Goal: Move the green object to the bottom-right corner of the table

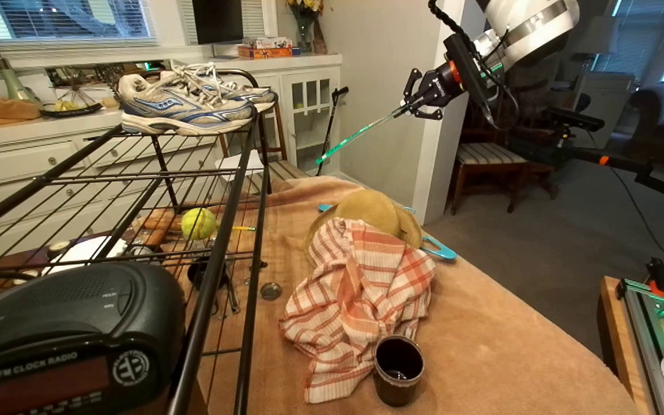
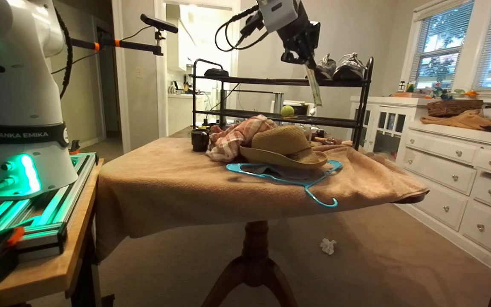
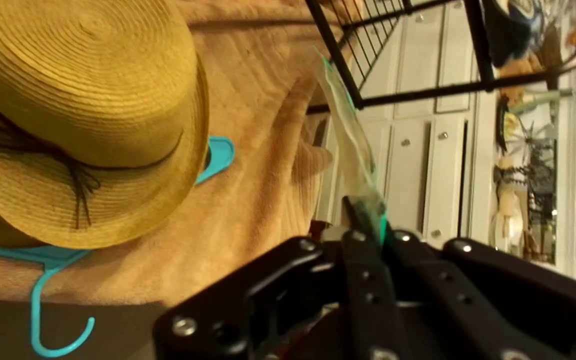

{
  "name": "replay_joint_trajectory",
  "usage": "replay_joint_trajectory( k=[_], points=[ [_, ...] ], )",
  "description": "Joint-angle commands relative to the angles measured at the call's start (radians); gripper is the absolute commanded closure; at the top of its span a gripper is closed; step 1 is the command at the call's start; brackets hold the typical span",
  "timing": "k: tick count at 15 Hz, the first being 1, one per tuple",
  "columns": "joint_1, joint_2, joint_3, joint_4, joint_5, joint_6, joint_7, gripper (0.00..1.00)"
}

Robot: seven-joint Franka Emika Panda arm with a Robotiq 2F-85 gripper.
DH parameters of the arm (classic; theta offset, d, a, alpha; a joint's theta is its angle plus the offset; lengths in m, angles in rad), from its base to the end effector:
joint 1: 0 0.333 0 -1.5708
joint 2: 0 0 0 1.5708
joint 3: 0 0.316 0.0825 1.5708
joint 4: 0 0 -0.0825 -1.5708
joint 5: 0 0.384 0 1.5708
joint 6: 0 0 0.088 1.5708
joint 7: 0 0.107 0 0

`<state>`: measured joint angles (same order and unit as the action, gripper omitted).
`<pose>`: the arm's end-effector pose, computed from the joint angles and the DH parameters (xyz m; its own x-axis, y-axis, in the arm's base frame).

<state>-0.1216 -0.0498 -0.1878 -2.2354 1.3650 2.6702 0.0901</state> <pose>0.5072 -0.1935 0.4248 0.1337 -0.9720 -0.1933 -0.6129 0.0722 -0.7868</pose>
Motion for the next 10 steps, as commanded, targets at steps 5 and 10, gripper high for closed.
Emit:
replay_joint_trajectory(
  k=[5, 10],
  points=[
    [-0.011, 0.132, -0.008, 0.133, 0.246, 0.095, -0.170, 0.99],
    [-0.019, 0.221, -0.012, 0.196, 0.266, 0.096, -0.189, 0.99]
  ],
)
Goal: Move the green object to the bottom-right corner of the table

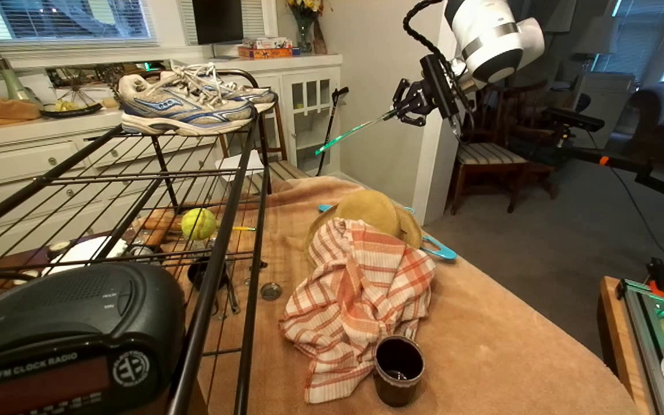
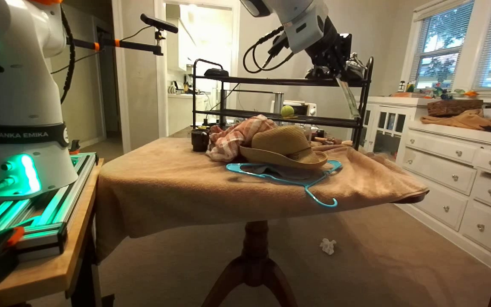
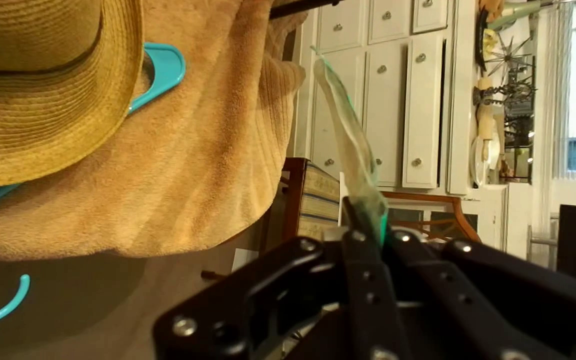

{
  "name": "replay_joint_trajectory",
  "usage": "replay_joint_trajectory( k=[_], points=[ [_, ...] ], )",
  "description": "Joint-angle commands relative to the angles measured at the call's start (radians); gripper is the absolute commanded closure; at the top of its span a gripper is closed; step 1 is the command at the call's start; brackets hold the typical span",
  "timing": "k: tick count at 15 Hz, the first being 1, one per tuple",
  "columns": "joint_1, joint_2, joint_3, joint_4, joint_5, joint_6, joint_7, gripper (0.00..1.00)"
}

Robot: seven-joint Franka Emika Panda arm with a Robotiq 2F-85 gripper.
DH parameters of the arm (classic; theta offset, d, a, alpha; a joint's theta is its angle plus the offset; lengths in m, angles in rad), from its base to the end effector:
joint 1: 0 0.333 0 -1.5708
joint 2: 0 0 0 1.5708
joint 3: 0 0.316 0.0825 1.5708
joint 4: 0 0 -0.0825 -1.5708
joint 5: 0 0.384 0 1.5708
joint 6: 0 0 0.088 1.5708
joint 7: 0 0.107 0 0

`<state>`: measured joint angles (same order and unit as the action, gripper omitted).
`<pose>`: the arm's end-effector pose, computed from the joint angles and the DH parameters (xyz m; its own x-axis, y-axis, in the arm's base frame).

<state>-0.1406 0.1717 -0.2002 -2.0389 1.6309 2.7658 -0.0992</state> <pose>0.5494 -0.2361 0.3898 -0.0088 -0.9886 -0.1506 -0.5524 0.1303 -0.8233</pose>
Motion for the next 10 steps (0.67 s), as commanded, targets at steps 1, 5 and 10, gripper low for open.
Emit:
replay_joint_trajectory(
  k=[1, 5, 10],
  points=[
    [0.000, 0.000, 0.000, 0.001, 0.000, 0.000, 0.000, 0.99],
    [-0.001, 0.074, 0.004, 0.061, 0.100, 0.028, -0.054, 1.00],
    [-0.001, 0.185, 0.002, 0.147, 0.308, 0.021, -0.198, 1.00]
  ],
)
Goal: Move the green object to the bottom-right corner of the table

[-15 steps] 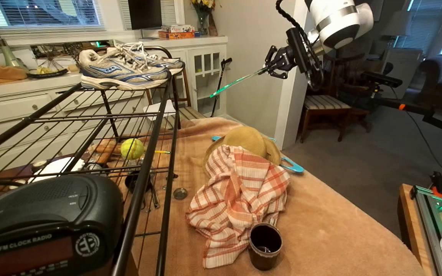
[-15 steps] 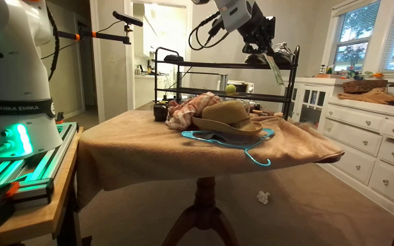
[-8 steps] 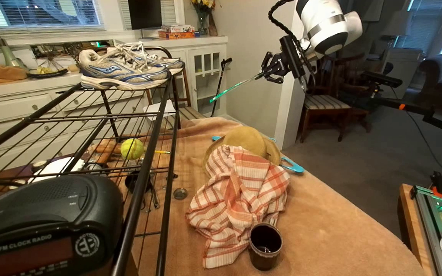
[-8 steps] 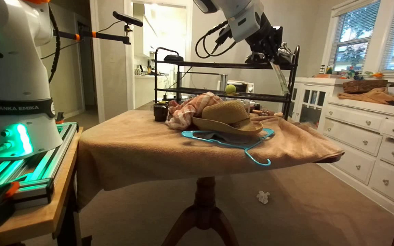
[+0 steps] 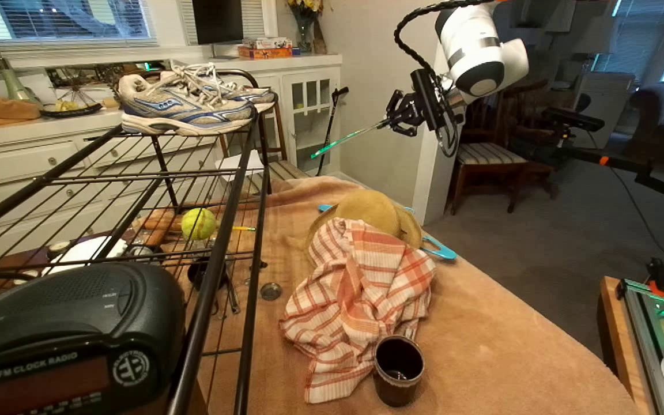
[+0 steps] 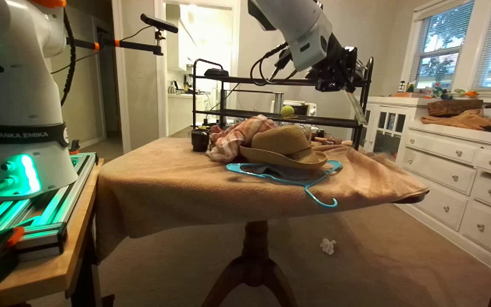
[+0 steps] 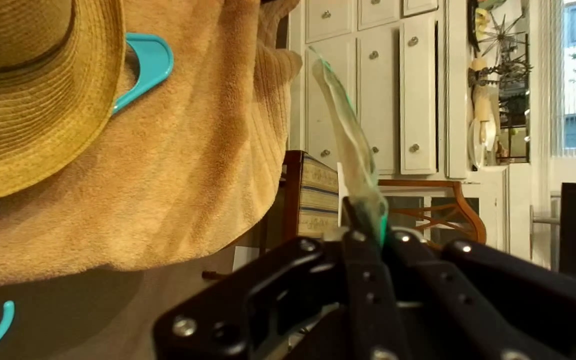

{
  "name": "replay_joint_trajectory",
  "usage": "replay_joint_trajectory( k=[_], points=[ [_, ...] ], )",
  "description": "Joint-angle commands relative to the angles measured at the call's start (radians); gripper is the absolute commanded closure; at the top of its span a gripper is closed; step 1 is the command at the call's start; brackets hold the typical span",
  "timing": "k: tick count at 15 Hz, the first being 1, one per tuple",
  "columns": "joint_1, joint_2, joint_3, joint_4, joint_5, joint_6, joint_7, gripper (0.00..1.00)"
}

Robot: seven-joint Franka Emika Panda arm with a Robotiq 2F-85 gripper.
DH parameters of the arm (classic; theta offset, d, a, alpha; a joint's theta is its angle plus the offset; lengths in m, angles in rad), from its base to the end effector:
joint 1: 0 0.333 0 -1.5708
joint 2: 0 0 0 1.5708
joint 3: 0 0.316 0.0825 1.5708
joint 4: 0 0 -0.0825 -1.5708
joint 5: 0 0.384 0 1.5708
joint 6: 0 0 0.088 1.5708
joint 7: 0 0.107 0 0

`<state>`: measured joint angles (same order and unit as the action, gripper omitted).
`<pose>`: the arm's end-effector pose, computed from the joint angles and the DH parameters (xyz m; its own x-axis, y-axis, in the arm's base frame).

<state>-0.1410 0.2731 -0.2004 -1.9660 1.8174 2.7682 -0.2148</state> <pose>0.5668 -0.2395 0.3574 -0.0536 -0.9820 -0.1810 -0.5208 0.1822 -0.8340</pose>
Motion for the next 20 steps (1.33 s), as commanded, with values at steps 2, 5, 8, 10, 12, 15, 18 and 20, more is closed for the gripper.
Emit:
replay_joint_trajectory(
  k=[2, 5, 8, 10, 12, 15, 18, 20],
  points=[
    [0.003, 0.132, -0.002, 0.115, 0.224, 0.016, -0.161, 1.00],
    [0.010, 0.204, -0.014, 0.178, 0.367, 0.023, -0.271, 1.00],
    [0.013, 0.265, -0.022, 0.231, 0.511, 0.015, -0.348, 1.00],
    [0.022, 0.300, -0.030, 0.253, 0.589, 0.018, -0.408, 1.00],
    [0.031, 0.332, -0.039, 0.274, 0.660, 0.024, -0.461, 1.00],
    [0.059, 0.382, -0.057, 0.308, 0.766, 0.061, -0.537, 1.00],
    [0.091, 0.439, -0.107, 0.383, 0.692, 0.116, -0.450, 1.00],
    [0.113, 0.468, -0.130, 0.412, 0.692, 0.155, -0.441, 1.00]
  ],
)
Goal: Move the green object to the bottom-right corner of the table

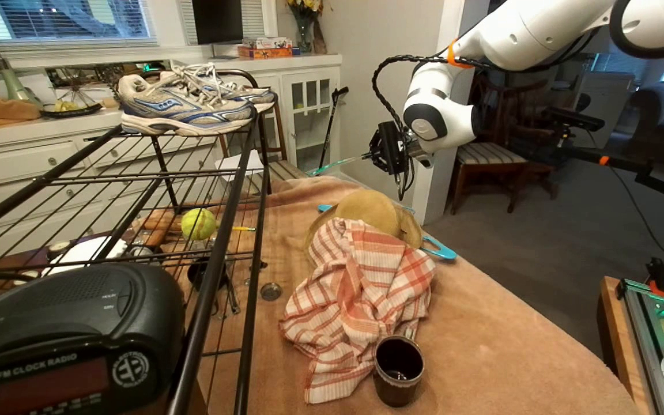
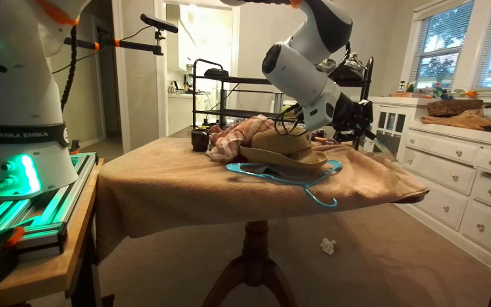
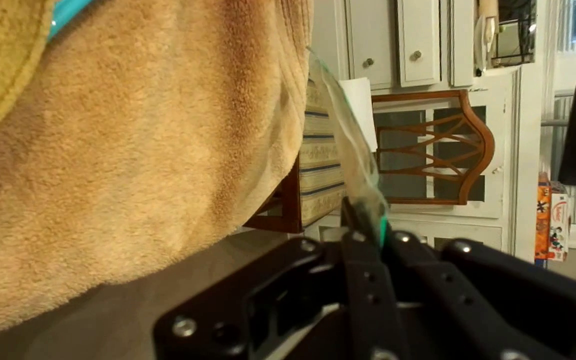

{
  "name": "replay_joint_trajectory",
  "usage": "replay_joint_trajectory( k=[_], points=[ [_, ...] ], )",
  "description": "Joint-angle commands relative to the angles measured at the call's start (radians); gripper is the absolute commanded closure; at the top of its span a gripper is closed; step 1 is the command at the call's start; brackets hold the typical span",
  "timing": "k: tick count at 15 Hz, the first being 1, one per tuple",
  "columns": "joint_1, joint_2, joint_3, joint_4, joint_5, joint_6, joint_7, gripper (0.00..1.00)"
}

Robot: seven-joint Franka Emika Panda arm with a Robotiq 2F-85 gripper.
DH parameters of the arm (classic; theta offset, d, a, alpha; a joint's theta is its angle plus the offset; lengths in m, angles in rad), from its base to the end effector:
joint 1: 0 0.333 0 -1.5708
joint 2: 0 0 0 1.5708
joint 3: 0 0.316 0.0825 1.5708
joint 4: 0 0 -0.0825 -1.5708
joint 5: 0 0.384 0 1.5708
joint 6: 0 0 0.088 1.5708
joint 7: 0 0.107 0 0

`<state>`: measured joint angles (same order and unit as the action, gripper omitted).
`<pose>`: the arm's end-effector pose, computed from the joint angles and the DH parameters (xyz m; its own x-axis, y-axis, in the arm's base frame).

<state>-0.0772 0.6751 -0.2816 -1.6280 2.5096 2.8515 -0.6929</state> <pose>0.6264 -0.2450 0.2353 -0.2687 -0.9532 -0.1386 -0.4281 0.2471 -0.8693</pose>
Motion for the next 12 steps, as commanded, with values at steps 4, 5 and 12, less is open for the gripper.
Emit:
replay_joint_trajectory(
  k=[4, 5, 12],
  points=[
    [0.064, 0.073, -0.026, 0.056, 0.000, 0.109, 0.027, 0.73],
    [0.052, 0.054, 0.006, 0.027, -0.022, 0.102, 0.029, 0.66],
    [0.015, -0.098, 0.069, -0.064, -0.152, 0.082, 0.063, 0.12]
  ],
)
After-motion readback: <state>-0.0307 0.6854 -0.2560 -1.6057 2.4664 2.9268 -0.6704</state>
